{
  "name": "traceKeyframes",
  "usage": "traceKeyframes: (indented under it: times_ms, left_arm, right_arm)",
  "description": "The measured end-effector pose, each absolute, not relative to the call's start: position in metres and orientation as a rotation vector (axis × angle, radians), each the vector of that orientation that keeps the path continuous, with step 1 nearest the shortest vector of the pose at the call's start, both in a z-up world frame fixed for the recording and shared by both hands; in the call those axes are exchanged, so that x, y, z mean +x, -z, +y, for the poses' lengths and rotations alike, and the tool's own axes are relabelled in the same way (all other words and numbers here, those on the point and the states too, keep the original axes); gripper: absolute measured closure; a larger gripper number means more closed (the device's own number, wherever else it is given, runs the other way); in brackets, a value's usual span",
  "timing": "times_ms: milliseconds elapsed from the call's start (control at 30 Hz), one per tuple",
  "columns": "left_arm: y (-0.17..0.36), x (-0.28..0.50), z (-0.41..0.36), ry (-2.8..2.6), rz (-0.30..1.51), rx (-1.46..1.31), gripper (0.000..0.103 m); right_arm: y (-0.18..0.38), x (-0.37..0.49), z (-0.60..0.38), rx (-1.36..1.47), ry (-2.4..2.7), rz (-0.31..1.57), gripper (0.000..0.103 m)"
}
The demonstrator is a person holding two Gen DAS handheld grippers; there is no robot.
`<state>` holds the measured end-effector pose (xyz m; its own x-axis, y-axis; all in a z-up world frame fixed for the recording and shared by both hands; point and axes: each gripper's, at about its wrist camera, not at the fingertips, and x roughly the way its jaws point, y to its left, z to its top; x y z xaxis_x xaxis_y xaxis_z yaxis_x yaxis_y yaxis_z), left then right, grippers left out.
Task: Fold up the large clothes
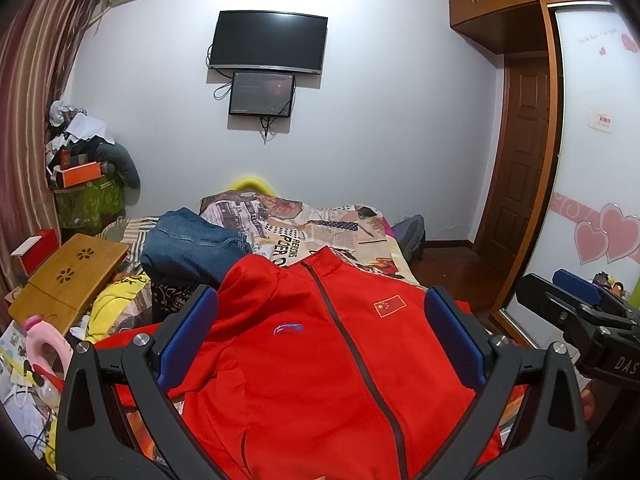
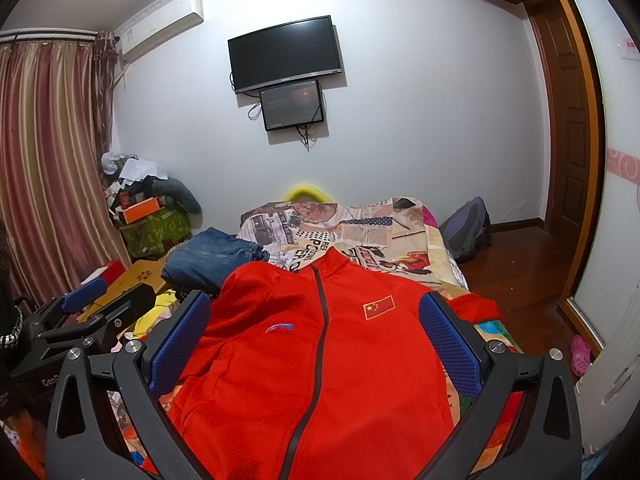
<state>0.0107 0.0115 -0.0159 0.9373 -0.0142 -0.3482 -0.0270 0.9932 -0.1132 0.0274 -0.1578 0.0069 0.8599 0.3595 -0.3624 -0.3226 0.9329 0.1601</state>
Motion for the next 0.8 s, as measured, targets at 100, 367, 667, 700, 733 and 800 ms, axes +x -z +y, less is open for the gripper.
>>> traceKeyframes:
  times_ms: [100, 367, 667, 700, 733, 800]
  left_arm:
    - [0.017, 0.013, 0.016, -0.014, 0.358, -0.122, 0.0]
    - [0.025, 0.021, 0.048, -0.099, 0.366, -0.142, 0.0]
    - [0.05, 0.029, 0.144, -0.387, 0.374, -0.202, 0.0]
    - [0.055, 0.028, 0.156, -0.427, 0.381, -0.212, 0.0]
    - [0.064, 0.029, 0.174, -0.478, 0.398, -0.228, 0.0]
    - [0.079, 0.03, 0.202, -0.539, 0.437, -0.261, 0.0]
  right_arm:
    - [-0.007, 0.028, -0.157, 0.089, -0.355, 0.402, 0.0]
    - [-0.004, 0.038, -0.147, 0.062, -0.347, 0.433, 0.0]
    - [0.01, 0.064, -0.125, 0.004, -0.307, 0.502, 0.0]
    - [0.013, 0.069, -0.121, -0.007, -0.298, 0.516, 0.0]
    - [0.015, 0.072, -0.119, -0.015, -0.291, 0.526, 0.0]
    - [0.019, 0.078, -0.113, -0.032, -0.275, 0.548, 0.0]
